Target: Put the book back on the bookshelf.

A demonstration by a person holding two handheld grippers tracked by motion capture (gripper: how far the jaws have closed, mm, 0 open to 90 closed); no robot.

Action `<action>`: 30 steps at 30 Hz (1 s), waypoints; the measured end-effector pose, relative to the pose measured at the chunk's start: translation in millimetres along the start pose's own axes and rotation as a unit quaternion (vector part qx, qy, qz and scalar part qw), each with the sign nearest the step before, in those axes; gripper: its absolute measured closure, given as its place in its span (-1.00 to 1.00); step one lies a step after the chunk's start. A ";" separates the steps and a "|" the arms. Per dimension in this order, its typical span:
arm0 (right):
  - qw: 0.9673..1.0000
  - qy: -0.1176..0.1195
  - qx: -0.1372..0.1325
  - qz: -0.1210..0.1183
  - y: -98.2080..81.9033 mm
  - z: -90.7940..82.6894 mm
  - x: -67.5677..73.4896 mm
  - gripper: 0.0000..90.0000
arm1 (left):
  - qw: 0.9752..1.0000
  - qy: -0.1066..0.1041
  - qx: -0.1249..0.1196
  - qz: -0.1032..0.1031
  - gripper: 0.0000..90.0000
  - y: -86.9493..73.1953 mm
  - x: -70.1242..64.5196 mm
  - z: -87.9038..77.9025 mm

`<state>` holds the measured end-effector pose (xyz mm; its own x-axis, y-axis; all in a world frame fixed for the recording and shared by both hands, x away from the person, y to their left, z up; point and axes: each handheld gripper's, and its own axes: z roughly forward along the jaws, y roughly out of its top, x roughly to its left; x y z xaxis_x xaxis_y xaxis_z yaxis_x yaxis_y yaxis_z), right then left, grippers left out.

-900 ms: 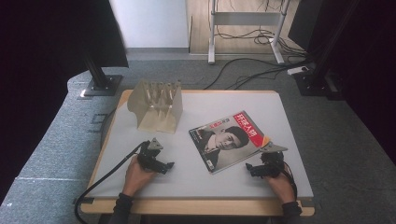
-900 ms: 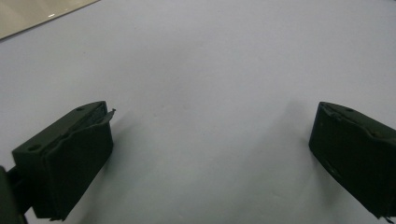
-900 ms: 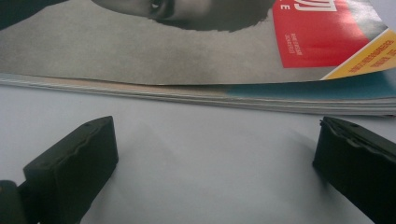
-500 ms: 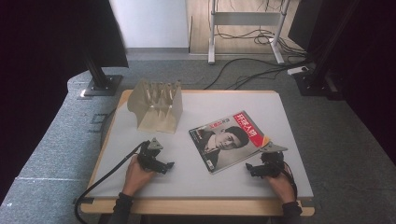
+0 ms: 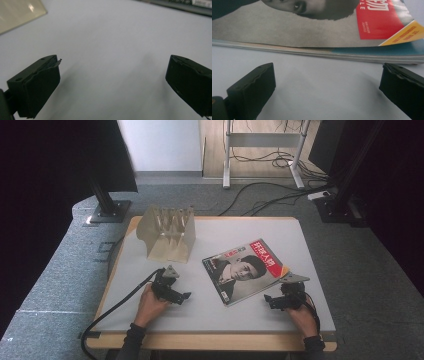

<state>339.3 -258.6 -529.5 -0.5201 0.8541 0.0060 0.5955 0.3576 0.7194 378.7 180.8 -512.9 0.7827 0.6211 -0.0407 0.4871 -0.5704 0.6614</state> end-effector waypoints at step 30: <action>0.999 -0.006 -0.019 -0.027 50.6 -4.1 -27.3 -1.00 | 0.998 -0.004 0.014 0.065 -1.00 109.1 -9.0 47.5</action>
<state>381.1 -265.3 -490.4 -0.5433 0.8384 -0.0429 0.5430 0.3899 0.7437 443.2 87.5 -476.0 0.8424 0.5375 0.0379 0.3922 -0.6599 0.6408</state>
